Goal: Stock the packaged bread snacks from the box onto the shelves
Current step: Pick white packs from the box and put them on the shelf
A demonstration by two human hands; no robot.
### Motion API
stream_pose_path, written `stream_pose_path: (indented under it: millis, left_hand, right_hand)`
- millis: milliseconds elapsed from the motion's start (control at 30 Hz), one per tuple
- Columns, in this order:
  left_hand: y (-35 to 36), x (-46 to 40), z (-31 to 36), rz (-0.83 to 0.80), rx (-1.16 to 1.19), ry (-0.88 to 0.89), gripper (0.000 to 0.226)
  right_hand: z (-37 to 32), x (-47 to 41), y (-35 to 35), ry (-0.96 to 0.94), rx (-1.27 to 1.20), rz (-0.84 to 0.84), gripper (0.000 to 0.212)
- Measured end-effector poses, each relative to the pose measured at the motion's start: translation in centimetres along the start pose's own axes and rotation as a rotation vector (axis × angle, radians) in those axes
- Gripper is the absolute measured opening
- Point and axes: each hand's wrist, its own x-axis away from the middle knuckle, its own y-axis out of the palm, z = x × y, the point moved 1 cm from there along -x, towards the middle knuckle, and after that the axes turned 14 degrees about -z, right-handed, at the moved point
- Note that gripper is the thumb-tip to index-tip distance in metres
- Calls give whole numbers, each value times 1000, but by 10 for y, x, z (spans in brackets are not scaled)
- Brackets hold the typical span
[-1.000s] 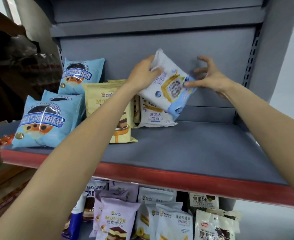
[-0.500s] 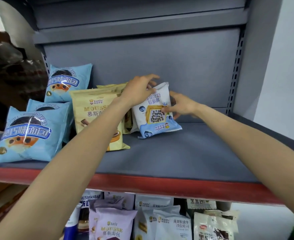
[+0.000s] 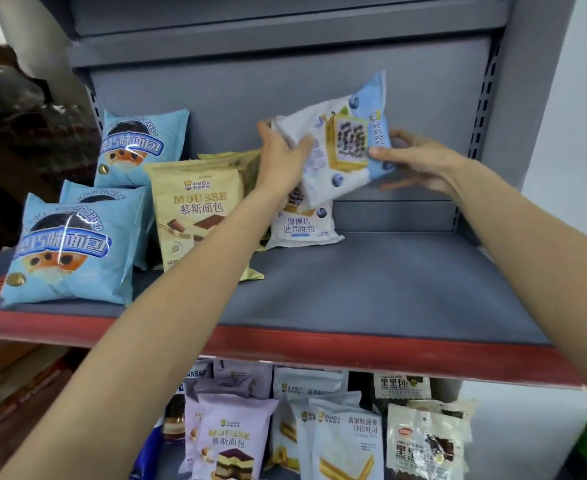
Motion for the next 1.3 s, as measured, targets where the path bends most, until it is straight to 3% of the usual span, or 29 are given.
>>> stream_pose_path:
  millis: [67, 167, 267, 400, 500, 667, 767, 933, 1067, 1200, 1300]
  left_hand:
    - [2, 6, -7, -19, -43, -70, 50]
    - [-10, 26, -18, 0, -329, 4, 74]
    - [-16, 49, -29, -77, -513, 66, 75]
    - [-10, 66, -56, -305, -761, -142, 83]
    - [-9, 59, -65, -379, -743, -254, 85]
    - [-10, 43, -53, -387, -583, -260, 70]
    - [-3, 43, -48, -341, -561, -281, 72]
    - [2, 59, -39, -426, -711, -290, 84]
    - [1, 78, -32, -488, -679, -220, 68]
    - [1, 88, -25, -464, -658, -232, 45]
    - [0, 87, -26, -424, -676, -299, 39]
  right_hand:
    - [-4, -6, 5, -60, 21, -23, 65]
    - [-15, -17, 17, -49, 182, -30, 63]
    - [-28, -37, 31, 6, 437, -141, 55]
    - [-41, -64, 54, 80, 791, -219, 45]
    - [-34, -83, 69, 108, 920, -199, 56]
    - [-26, -81, 75, 105, 1099, 36, 94]
    - [-23, -63, 74, 103, 1091, 31, 102]
    - [-28, -16, 87, 76, 1084, 70, 94]
    - [-30, 30, 104, 105, 1027, 103, 83]
    - [-16, 48, 125, 302, 830, 45, 61]
    - [-3, 41, 131, 397, 720, 27, 64]
